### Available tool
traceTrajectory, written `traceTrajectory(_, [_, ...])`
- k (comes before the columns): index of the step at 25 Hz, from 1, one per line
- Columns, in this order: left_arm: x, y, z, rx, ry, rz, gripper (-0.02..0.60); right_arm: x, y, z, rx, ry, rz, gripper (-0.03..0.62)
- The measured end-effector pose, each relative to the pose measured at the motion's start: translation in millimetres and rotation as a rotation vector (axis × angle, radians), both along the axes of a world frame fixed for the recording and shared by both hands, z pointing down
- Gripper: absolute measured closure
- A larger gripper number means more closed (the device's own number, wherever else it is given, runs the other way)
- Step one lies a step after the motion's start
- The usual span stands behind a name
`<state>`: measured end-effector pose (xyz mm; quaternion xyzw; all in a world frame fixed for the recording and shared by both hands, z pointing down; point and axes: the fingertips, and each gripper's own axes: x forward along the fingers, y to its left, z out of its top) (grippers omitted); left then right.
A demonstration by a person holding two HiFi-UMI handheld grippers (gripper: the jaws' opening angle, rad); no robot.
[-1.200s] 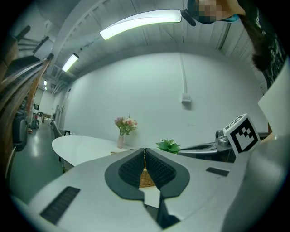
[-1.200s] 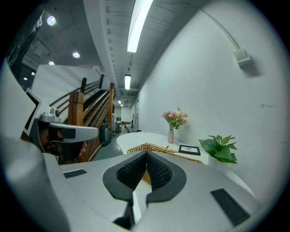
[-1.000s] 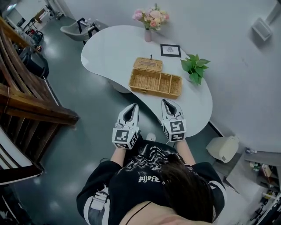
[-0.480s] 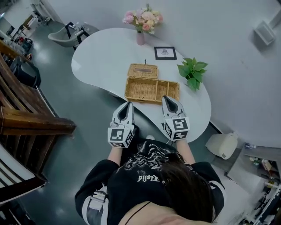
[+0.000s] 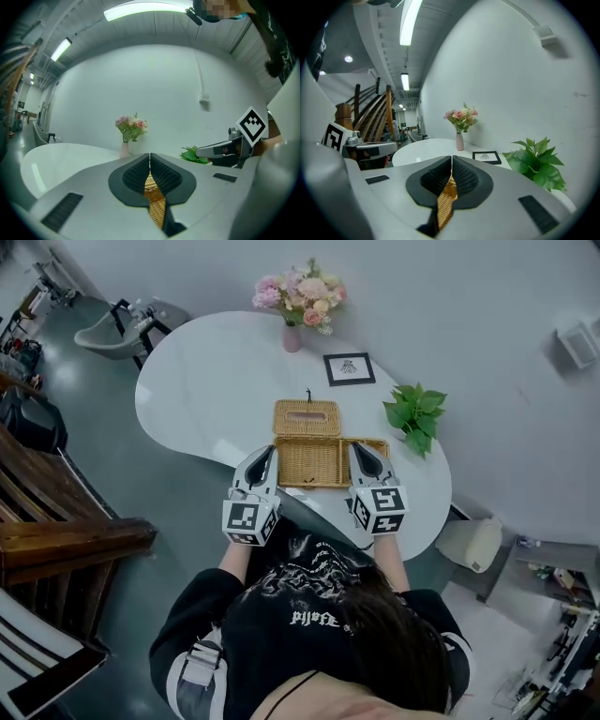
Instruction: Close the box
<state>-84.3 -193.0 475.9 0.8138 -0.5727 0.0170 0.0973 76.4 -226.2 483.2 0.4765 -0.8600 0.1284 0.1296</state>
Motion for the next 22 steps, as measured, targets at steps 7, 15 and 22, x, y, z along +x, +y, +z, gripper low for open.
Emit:
traceTrajectory(7, [-37.4,-49.3,0.7,0.016,0.020,0.067,0.557,-30.7,-42.7,4.8,-0.052,0.026,0.083,0.566])
traceTrajectory(15, [-75.4,-76.9,2.6,0.000,0.014,0.081,0.557,-76.7,-96.1,3.3,-0.118,0.037,0.056,0.524])
traceTrajectory(22, [-94.3,-90.9,11.8,-0.046,0.056,-0.006,0.557,-93.4,-125.4,24.4,-0.308,0.072,-0.029,0.417])
